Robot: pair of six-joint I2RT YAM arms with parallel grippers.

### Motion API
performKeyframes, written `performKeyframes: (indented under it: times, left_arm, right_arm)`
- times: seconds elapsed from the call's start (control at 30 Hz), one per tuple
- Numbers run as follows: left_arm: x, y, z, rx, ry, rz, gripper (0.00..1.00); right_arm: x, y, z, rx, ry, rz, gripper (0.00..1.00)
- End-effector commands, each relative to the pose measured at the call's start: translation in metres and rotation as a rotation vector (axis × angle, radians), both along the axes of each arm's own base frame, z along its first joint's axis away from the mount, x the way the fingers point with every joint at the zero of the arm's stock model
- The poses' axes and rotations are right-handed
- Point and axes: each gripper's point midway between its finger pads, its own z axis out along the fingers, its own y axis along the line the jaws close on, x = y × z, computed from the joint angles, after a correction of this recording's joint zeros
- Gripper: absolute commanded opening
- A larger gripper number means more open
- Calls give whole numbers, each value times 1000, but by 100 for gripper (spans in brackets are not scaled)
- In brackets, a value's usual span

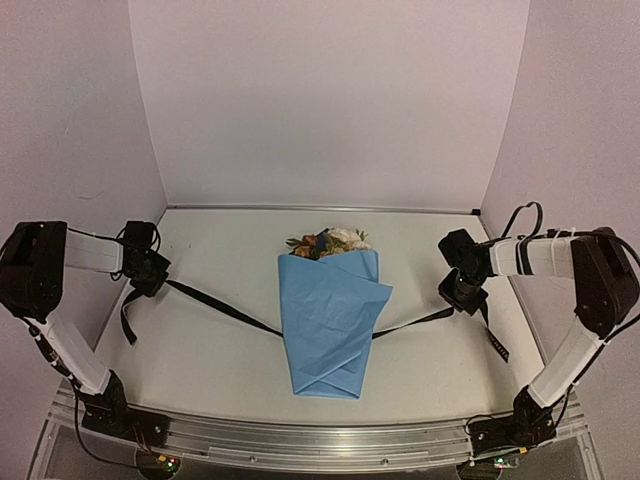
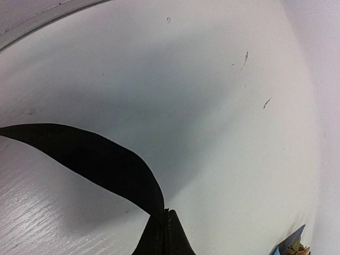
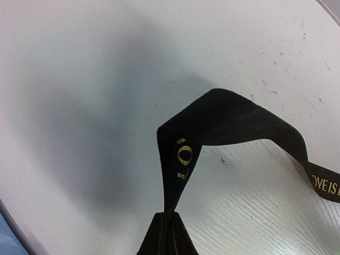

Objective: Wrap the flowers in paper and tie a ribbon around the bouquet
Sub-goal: Adjust the ribbon at the center of the board, then place the left side of the ribbon on the folded bouquet.

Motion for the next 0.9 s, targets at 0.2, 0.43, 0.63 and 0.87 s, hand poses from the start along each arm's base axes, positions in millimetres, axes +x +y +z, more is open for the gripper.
performKeyframes:
  times: [0.2, 0.43, 0.63, 0.87]
  left_arm:
    - [46, 3, 36, 39, -183, -25, 0]
    - [55, -10, 32, -2, -193, -61, 0]
    - [32, -19, 4, -45, -130, -64, 0]
    - [21, -44, -7, -54, -115, -120, 0]
  right_arm:
    - [21, -7, 22, -97, -40, 81, 0]
    - [53, 4, 37, -97, -78, 123, 0]
    - [80, 7, 49, -124, -111, 159, 0]
    - [97, 4, 78, -123, -206, 188, 0]
